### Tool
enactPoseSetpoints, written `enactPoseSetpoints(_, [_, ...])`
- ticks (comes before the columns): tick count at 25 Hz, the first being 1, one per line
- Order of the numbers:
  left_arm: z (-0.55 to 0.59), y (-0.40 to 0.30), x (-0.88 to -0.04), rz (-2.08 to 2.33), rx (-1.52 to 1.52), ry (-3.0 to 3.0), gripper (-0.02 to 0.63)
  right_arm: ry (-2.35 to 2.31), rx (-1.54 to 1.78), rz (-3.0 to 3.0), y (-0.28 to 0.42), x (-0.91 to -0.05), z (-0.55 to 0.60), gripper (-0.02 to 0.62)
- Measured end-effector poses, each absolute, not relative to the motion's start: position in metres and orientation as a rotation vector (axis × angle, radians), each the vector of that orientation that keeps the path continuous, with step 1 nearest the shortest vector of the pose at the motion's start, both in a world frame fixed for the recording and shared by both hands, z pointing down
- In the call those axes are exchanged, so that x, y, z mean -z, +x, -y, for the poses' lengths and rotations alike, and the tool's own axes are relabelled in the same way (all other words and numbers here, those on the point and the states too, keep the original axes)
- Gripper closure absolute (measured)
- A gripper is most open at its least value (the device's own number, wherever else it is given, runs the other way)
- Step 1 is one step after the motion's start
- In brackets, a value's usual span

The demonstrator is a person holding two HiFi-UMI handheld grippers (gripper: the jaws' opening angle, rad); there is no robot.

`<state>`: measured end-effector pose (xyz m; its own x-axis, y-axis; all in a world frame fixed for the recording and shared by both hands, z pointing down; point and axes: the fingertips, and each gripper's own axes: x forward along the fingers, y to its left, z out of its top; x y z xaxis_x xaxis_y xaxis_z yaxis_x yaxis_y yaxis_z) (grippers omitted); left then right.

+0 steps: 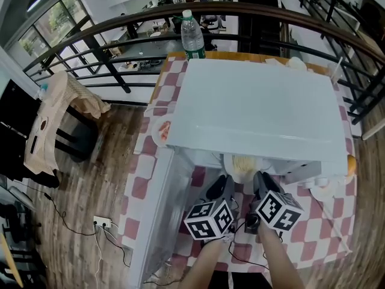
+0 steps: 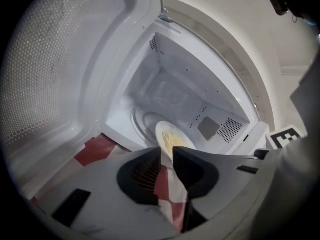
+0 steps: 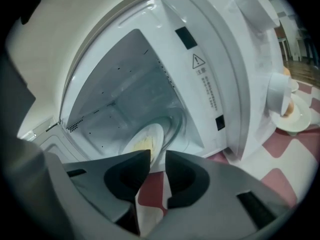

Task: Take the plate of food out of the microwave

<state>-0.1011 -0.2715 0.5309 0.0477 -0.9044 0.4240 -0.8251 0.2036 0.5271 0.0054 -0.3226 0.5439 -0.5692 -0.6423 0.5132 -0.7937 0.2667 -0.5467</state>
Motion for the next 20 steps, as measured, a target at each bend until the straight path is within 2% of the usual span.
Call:
enactPoseSetpoints(5, [0.278,-0.103,-0.533,1.738,0.171,1.615,0.515,1.336,-1.207,2.362,0.005,-0.54,0.329,0.48])
enactPoseSetpoints(8, [0.283,-0.106,-0.532,1.74,0.169,1.615,0.46,1.31,-1.248,2.367,0.002,-0.544,0.33,0.457])
enactPoseSetpoints(20, [0.3,-0.114,-0.538,1.729,0.202,1.588,0.459,1.291,-1.357,2.359,-0.005,-0.548,0.344,0.457])
